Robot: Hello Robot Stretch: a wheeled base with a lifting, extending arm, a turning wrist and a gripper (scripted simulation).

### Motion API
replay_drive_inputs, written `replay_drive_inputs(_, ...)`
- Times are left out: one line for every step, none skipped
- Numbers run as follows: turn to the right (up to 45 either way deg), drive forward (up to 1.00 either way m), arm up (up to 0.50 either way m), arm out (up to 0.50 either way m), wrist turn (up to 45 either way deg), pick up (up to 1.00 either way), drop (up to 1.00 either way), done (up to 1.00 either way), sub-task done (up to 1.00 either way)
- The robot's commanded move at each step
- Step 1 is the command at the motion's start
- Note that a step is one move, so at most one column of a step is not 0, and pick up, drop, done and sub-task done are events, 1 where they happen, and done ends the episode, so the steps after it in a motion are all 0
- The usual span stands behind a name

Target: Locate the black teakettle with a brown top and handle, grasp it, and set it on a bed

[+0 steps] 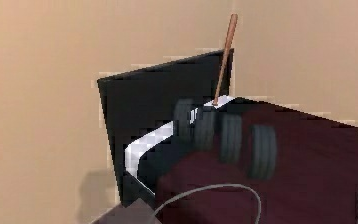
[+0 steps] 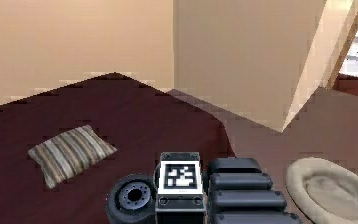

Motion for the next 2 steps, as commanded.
replay_drive_inputs(3.0,0.0,0.0,0.0,0.0,0.0,0.0,0.0,0.0)
replay_drive_inputs(-6.0,0.0,0.0,0.0,0.0,0.0,0.0,0.0,0.0)
